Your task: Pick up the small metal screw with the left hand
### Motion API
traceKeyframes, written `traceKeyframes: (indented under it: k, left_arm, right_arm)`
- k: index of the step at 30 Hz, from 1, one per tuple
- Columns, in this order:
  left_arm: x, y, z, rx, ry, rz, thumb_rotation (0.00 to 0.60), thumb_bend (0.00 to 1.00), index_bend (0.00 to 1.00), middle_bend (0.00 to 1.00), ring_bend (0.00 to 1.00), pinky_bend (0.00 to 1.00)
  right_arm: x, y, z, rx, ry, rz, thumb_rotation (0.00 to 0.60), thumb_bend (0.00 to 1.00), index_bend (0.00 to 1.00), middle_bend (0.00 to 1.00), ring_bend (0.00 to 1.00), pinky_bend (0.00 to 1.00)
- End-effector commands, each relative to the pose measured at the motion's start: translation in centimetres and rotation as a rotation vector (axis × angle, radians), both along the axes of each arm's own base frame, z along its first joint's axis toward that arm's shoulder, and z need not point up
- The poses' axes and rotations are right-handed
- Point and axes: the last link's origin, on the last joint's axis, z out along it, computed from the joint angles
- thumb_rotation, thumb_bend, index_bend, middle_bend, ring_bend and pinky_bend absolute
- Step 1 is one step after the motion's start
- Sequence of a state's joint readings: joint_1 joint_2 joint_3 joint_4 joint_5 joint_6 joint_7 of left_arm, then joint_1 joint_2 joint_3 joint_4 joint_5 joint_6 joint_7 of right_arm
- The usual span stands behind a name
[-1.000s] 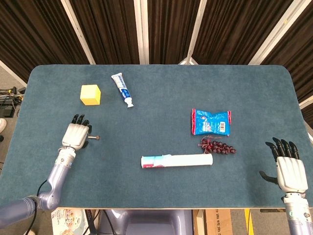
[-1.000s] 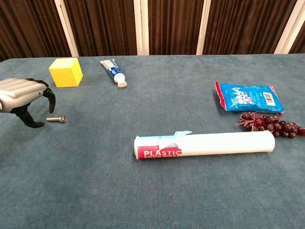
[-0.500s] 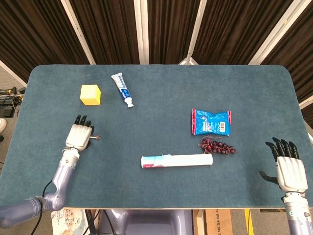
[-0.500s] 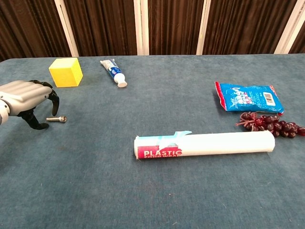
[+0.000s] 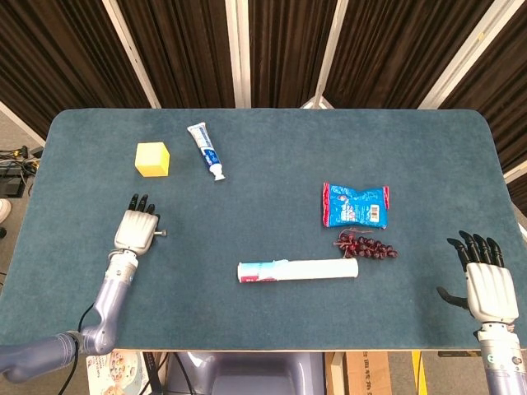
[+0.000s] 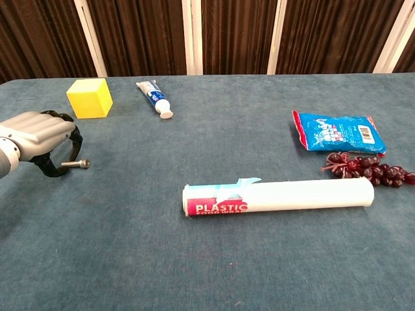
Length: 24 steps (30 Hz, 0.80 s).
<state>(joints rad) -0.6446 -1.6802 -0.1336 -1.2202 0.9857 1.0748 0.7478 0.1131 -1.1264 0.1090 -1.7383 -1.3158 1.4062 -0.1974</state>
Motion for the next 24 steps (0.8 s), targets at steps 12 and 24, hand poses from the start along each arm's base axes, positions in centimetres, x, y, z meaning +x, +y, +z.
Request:
traceKeyframes:
  k: [12, 24]
  left_arm:
    - [-0.18, -0.26, 0.35, 0.013, 0.038, -0.006, 0.6, 0.47, 0.54, 0.24, 0.07, 0.05]
    - [-0.05, -0.2, 0.09, 0.015, 0.042, -0.02, 0.6, 0.47, 0.48, 0.23, 0.07, 0.05]
  right_arm:
    - [-0.05, -0.03, -0.1, 0.004, -0.008, -0.007, 0.6, 0.15, 0.21, 0.11, 0.07, 0.0]
    - [-0.09, -0.15, -0.18, 0.0, -0.015, -0.012, 0.6, 0.15, 0.21, 0.11, 0.07, 0.0]
